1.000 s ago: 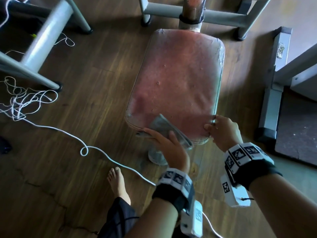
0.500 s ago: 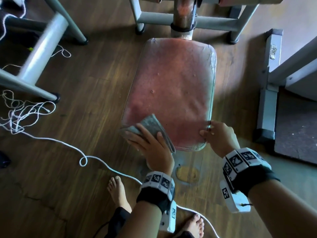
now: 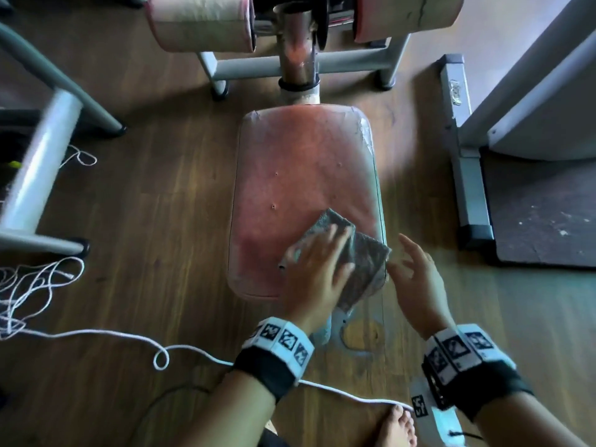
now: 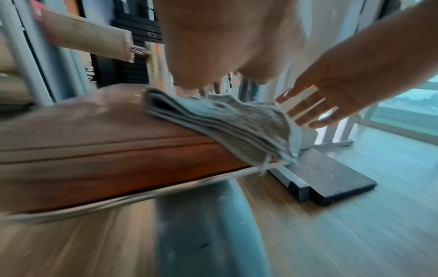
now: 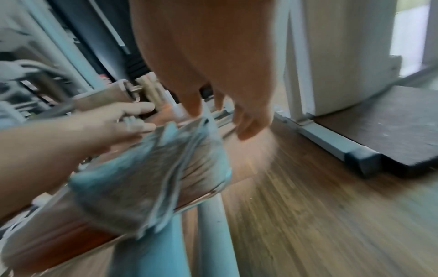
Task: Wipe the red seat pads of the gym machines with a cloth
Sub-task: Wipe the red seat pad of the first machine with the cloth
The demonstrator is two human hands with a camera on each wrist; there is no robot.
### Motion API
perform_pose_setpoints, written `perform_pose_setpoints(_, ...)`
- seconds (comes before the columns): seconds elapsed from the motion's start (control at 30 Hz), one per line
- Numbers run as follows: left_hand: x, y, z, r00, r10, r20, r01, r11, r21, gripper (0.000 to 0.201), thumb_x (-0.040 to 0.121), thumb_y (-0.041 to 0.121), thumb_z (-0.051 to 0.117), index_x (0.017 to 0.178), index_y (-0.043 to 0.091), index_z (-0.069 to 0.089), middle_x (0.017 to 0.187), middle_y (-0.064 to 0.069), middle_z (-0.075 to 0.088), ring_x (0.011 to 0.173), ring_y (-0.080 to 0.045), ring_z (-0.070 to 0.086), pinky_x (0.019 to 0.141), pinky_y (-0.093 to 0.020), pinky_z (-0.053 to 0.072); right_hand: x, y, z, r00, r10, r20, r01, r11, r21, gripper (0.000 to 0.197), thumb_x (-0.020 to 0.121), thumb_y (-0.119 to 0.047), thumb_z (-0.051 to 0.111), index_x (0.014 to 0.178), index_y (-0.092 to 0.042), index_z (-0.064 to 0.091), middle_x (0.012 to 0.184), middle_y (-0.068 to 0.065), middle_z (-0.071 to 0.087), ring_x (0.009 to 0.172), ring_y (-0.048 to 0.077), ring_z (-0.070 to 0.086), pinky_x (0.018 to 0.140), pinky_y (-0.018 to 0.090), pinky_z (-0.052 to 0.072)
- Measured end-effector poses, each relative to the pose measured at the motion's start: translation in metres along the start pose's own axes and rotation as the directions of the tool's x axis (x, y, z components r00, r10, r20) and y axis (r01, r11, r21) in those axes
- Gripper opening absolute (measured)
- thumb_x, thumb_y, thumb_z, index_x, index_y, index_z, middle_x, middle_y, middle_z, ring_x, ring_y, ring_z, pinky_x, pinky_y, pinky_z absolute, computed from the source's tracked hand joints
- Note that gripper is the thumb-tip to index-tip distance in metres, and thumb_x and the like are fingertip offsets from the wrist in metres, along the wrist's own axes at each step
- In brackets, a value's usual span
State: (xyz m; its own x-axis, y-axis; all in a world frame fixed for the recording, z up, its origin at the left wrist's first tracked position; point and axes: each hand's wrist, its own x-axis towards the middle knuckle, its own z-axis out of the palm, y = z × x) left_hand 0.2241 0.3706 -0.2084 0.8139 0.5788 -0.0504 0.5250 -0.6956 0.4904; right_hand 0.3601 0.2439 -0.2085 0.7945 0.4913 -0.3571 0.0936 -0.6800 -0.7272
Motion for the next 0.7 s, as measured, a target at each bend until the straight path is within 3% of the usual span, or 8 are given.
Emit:
perform_pose_setpoints(0.1, -0.016, -0.047, -0.033, 0.981, -0.118, -0.151, 0.119, 0.993, -0.003, 0.043, 0.096, 0.044, 0.044, 0.136, 0.030, 0.047, 0.140, 0.008, 0.046, 0.132, -0.013, 0.039, 0.110, -0.039, 0.026, -0.020, -0.035, 0.030, 0.950, -0.282, -0.130, 0.258, 0.950, -0.174, 0.051, 0.089, -0.020, 0.065, 0.137, -0.028, 0.050, 0.145, 0.004, 0.039, 0.131, 0.023, 0.039, 0.107, 0.044, 0.039)
perform_pose_setpoints(0.17, -0.027, -0.083, -0.050, 0.959, -0.226, -0.169, 0.234, 0.972, 0.030, 0.044, 0.095, 0.047, 0.041, 0.134, 0.028, 0.050, 0.138, 0.005, 0.047, 0.129, -0.016, 0.043, 0.103, -0.045, 0.033, -0.027, -0.056, 0.059, 0.913, -0.399, -0.086, 0.360, 0.887, -0.291, 0.054, 0.089, -0.029, 0.063, 0.140, -0.032, 0.046, 0.153, 0.005, 0.029, 0.140, 0.026, 0.028, 0.112, 0.043, 0.029)
perform_pose_setpoints(0.27, -0.036, -0.122, -0.064, 0.948, -0.293, -0.122, 0.298, 0.954, 0.020, 0.043, 0.097, 0.041, 0.047, 0.136, 0.025, 0.049, 0.143, 0.002, 0.043, 0.128, -0.021, 0.044, 0.103, -0.041, 0.031, -0.027, -0.069, 0.098, 0.966, -0.256, 0.038, 0.250, 0.886, -0.389, 0.063, 0.094, -0.046, 0.046, 0.150, -0.043, 0.017, 0.162, 0.001, -0.004, 0.149, 0.025, -0.007, 0.118, 0.044, 0.007)
perform_pose_setpoints(0.33, -0.037, -0.137, -0.067, 0.964, -0.255, -0.069, 0.252, 0.966, -0.055, 0.044, 0.094, 0.035, 0.052, 0.136, 0.021, 0.050, 0.145, 0.000, 0.042, 0.129, -0.022, 0.044, 0.105, -0.033, 0.031, -0.025, -0.061, 0.112, 0.986, -0.161, 0.039, 0.162, 0.883, -0.441, 0.061, 0.098, -0.054, 0.032, 0.151, -0.045, 0.005, 0.161, -0.004, -0.015, 0.148, 0.022, -0.017, 0.120, 0.046, 0.000)
perform_pose_setpoints(0.4, -0.035, -0.147, -0.068, 0.976, -0.213, -0.055, 0.207, 0.974, -0.091, 0.044, 0.093, 0.030, 0.056, 0.136, 0.020, 0.051, 0.145, -0.002, 0.044, 0.130, -0.022, 0.045, 0.105, -0.032, 0.033, -0.025, -0.046, 0.113, 0.985, -0.173, 0.004, 0.153, 0.857, -0.492, 0.060, 0.098, -0.056, 0.027, 0.151, -0.046, 0.000, 0.161, -0.008, -0.015, 0.148, 0.020, -0.017, 0.120, 0.045, -0.001)
perform_pose_setpoints(0.5, -0.035, -0.155, -0.067, 0.977, -0.204, -0.058, 0.199, 0.977, -0.082, 0.046, 0.091, 0.028, 0.060, 0.136, 0.024, 0.050, 0.144, -0.002, 0.047, 0.127, -0.026, 0.047, 0.103, -0.040, 0.039, -0.028, -0.023, 0.099, 0.977, -0.187, -0.100, 0.105, 0.838, -0.536, 0.061, 0.096, -0.058, 0.026, 0.152, -0.044, 0.007, 0.163, -0.005, -0.003, 0.149, 0.023, -0.005, 0.120, 0.042, 0.005)
perform_pose_setpoints(0.6, -0.041, -0.159, -0.061, 0.979, -0.188, -0.077, 0.183, 0.980, -0.075, 0.053, 0.088, 0.024, 0.065, 0.138, 0.025, 0.049, 0.146, -0.001, 0.045, 0.122, -0.030, 0.050, 0.100, -0.043, 0.040, -0.035, -0.005, 0.095, 0.977, -0.103, -0.185, 0.020, 0.913, -0.407, 0.064, 0.094, -0.054, 0.028, 0.153, -0.031, 0.018, 0.162, 0.009, 0.003, 0.149, 0.032, 0.002, 0.120, 0.048, 0.008)
perform_pose_setpoints(0.7, -0.045, -0.165, -0.055, 0.981, -0.169, -0.091, 0.158, 0.981, -0.111, 0.056, 0.088, 0.025, 0.065, 0.141, 0.026, 0.047, 0.148, 0.000, 0.043, 0.121, -0.029, 0.050, 0.099, -0.040, 0.039, -0.047, -0.007, 0.115, 0.962, -0.044, -0.270, -0.030, 0.964, -0.264, 0.062, 0.097, -0.039, 0.034, 0.153, -0.018, 0.017, 0.159, 0.021, -0.008, 0.148, 0.032, -0.009, 0.119, 0.051, 0.006)
